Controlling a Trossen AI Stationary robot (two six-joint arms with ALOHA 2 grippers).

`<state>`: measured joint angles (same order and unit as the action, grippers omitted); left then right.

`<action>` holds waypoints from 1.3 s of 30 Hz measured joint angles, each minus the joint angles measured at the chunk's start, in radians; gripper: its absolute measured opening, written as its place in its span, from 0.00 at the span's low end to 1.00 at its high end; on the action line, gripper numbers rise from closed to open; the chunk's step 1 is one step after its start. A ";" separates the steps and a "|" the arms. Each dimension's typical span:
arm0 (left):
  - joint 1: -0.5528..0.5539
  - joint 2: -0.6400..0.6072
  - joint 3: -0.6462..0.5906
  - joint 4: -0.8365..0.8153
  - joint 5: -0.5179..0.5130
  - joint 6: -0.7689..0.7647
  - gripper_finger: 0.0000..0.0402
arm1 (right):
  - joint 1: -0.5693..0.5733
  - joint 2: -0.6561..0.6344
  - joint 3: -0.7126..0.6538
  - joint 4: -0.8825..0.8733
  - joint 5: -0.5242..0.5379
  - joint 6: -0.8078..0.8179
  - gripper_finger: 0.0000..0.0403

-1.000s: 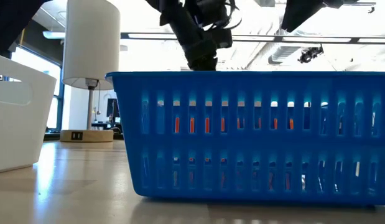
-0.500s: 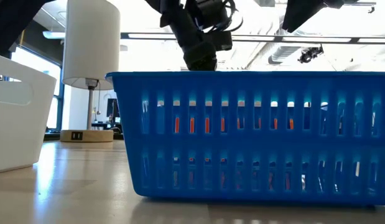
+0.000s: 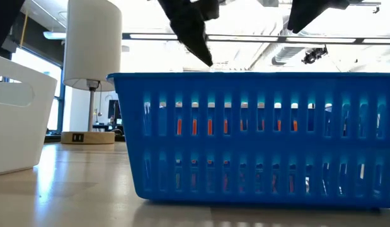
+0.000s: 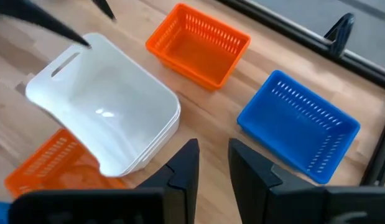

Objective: Stack baskets by color
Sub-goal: Stack the bottom orange bin on the top orange bin

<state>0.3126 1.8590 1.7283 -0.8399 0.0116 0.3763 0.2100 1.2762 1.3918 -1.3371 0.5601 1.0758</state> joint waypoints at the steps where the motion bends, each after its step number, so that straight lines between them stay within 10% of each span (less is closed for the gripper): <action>1: 0.000 -0.016 0.000 -0.025 0.001 -0.007 0.40 | 0.000 0.000 0.000 0.006 -0.013 0.000 0.18; 12: -0.011 -0.165 0.000 -0.224 0.148 -0.107 0.39 | 0.025 0.070 0.000 0.026 -0.177 -0.069 0.23; 23: -0.098 -0.191 -0.007 -0.292 0.047 -0.200 0.39 | 0.105 0.235 0.000 0.075 -0.307 0.023 0.42; 39: -0.226 -0.373 -0.390 -0.143 -0.113 -0.380 0.39 | 0.188 0.381 0.000 0.247 -0.366 0.134 0.44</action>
<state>0.0863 1.4859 1.3380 -0.9830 -0.1017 -0.0039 0.3978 1.6576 1.3918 -1.0902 0.1937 1.2095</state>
